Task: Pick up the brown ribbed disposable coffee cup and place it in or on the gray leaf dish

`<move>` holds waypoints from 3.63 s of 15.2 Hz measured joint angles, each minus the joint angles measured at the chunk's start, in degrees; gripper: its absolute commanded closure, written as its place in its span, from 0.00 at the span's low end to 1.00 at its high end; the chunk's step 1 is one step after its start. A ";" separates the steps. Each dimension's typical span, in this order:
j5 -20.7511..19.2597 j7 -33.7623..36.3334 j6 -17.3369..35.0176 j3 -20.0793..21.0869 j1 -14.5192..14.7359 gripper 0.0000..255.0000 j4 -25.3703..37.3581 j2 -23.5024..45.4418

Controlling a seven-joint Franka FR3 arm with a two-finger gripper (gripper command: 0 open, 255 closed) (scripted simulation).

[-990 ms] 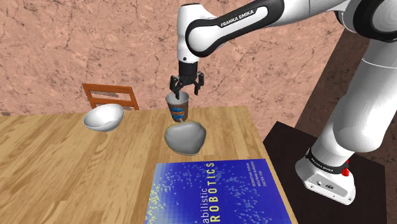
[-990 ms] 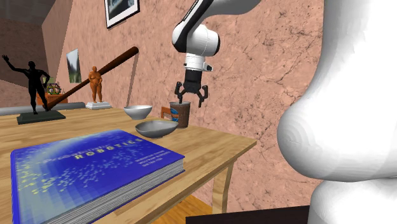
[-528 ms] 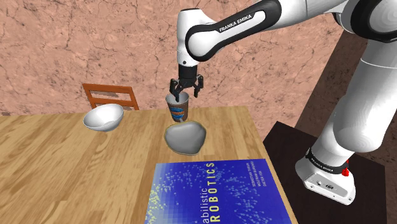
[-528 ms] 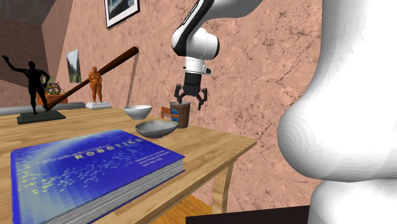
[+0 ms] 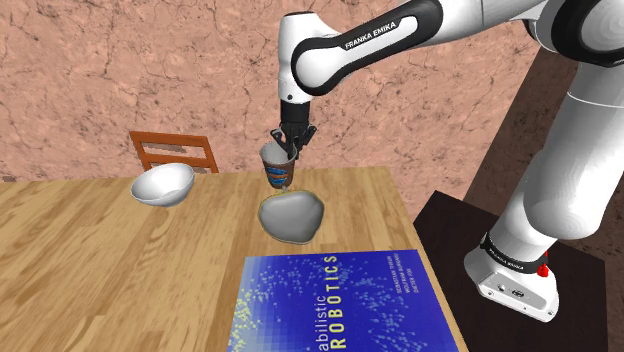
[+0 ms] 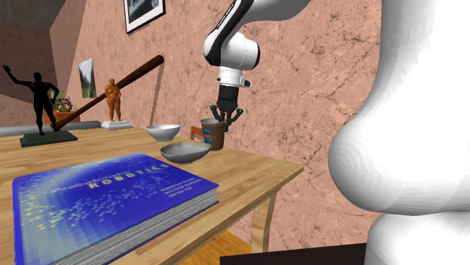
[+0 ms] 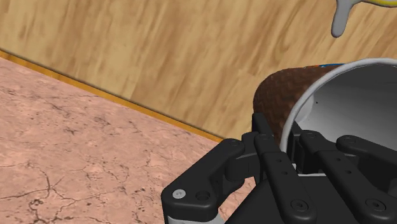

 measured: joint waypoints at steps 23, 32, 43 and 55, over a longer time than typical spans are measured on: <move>0.19 0.85 -13.37 0.00 -0.14 1.00 10.95 -2.20; 1.35 4.48 -16.31 1.75 1.64 1.00 8.80 -7.82; 4.03 11.78 -15.76 5.87 5.51 1.00 0.47 -16.88; 4.44 11.03 -6.76 6.31 5.78 1.00 -8.40 -16.68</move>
